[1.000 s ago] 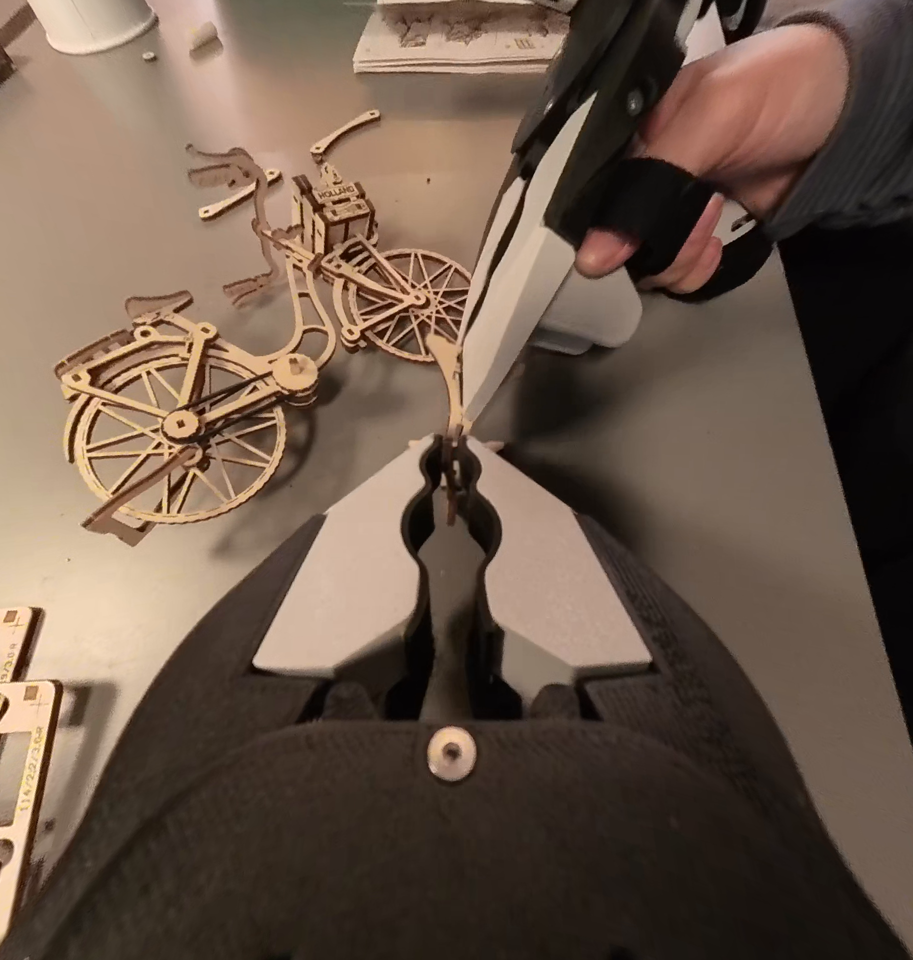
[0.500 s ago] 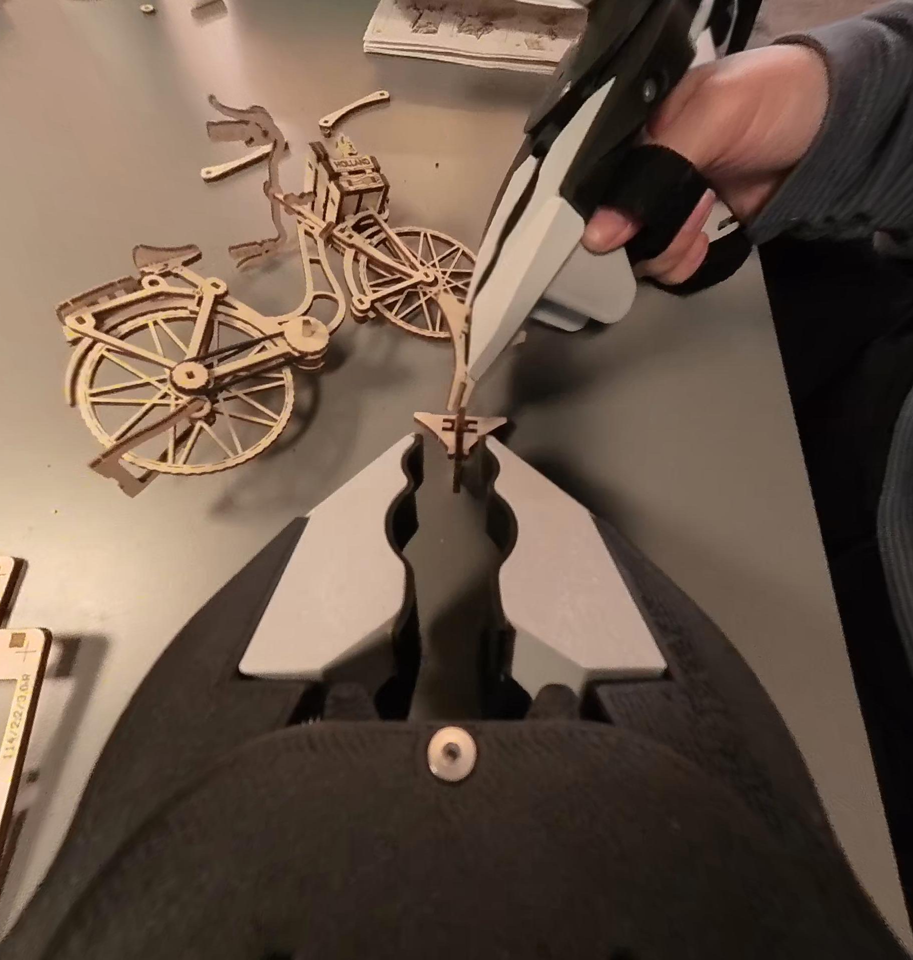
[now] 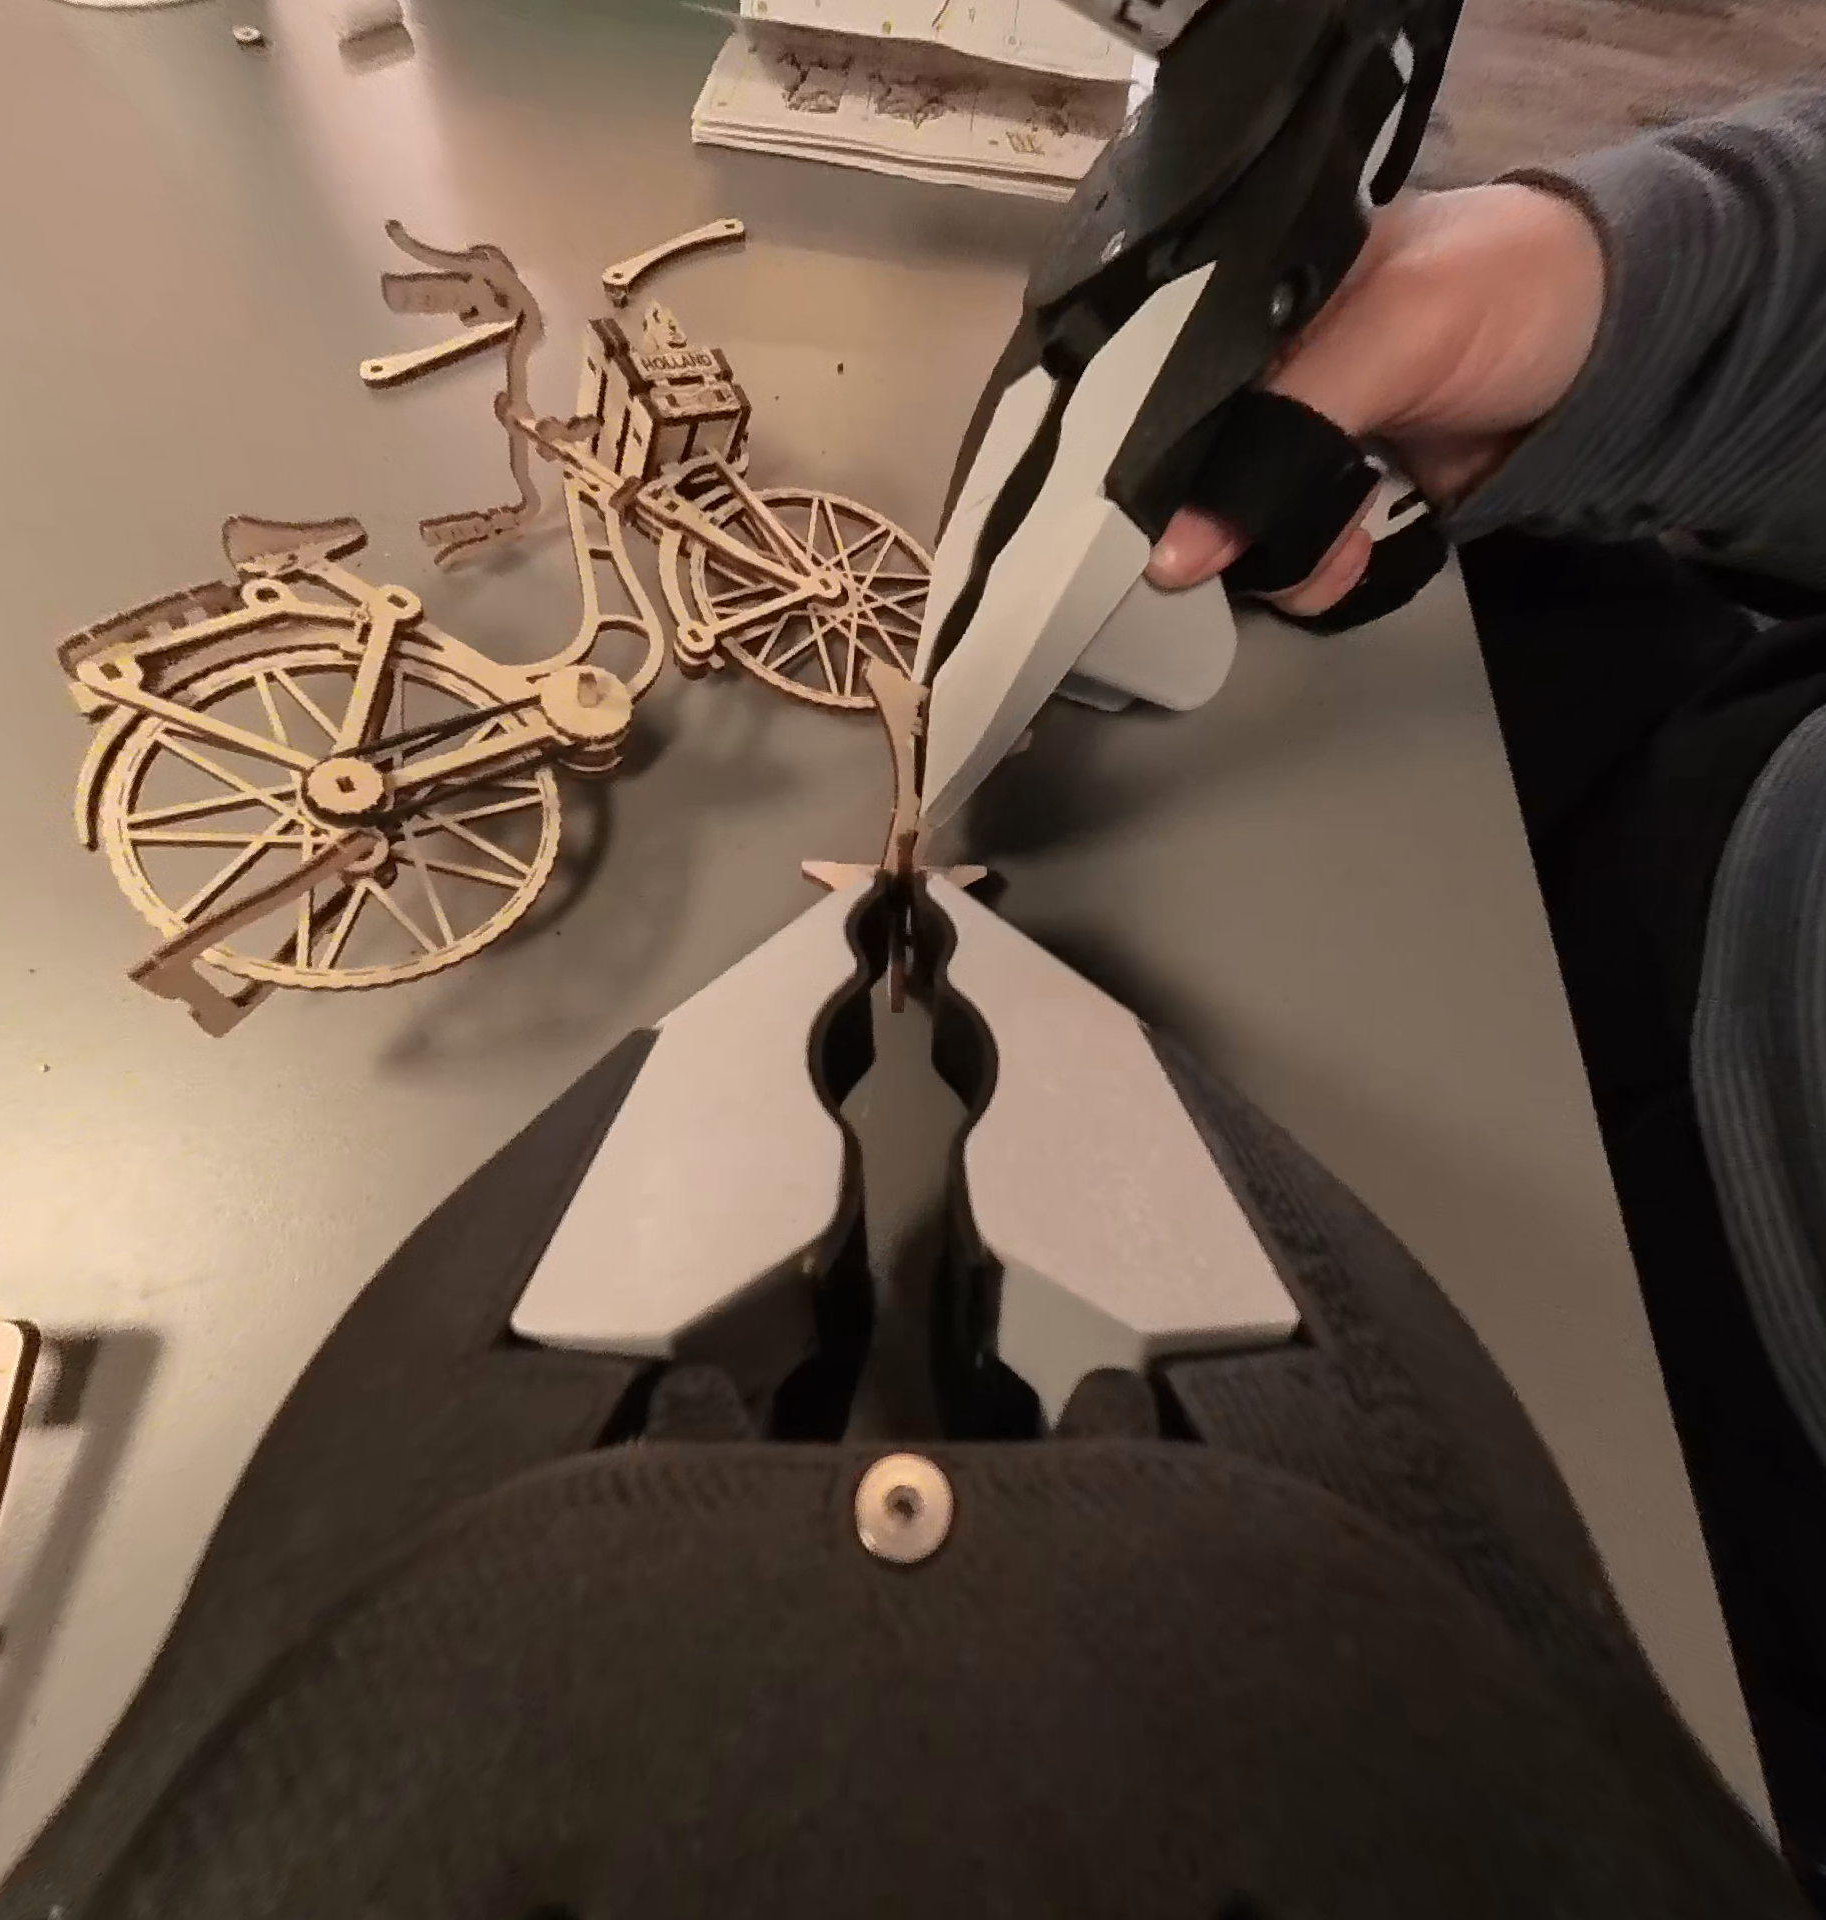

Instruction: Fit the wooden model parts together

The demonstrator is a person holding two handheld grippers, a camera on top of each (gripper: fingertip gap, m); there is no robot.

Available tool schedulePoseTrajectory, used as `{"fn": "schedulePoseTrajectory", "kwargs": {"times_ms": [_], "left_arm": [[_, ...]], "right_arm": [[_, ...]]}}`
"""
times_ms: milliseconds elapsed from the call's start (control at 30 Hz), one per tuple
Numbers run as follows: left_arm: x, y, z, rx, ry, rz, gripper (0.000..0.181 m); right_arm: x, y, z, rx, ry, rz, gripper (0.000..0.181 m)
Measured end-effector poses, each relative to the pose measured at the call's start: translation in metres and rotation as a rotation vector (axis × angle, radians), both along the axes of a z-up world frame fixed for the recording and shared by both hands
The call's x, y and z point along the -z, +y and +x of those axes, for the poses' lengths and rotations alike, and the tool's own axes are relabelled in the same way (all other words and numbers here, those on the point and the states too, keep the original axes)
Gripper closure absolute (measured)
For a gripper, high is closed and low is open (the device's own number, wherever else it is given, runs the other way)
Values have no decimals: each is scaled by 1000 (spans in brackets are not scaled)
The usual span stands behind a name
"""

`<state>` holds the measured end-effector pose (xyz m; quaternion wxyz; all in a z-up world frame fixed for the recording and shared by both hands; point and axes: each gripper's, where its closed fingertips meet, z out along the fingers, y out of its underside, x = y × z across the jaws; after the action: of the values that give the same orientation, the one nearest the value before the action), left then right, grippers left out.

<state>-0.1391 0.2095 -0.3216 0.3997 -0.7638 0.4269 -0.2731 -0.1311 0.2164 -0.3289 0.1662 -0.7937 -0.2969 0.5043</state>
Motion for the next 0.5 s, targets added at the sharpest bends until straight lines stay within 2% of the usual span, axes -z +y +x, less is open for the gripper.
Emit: {"fn": "schedulePoseTrajectory", "kwargs": {"times_ms": [267,500], "left_arm": [[8,0,-1,-13,52,-21,174],[1,0,-5,-27,-1,-15,180]], "right_arm": [[0,1,0,5,-1,-3,181],[-7,2,2,15,60,-18,181]]}}
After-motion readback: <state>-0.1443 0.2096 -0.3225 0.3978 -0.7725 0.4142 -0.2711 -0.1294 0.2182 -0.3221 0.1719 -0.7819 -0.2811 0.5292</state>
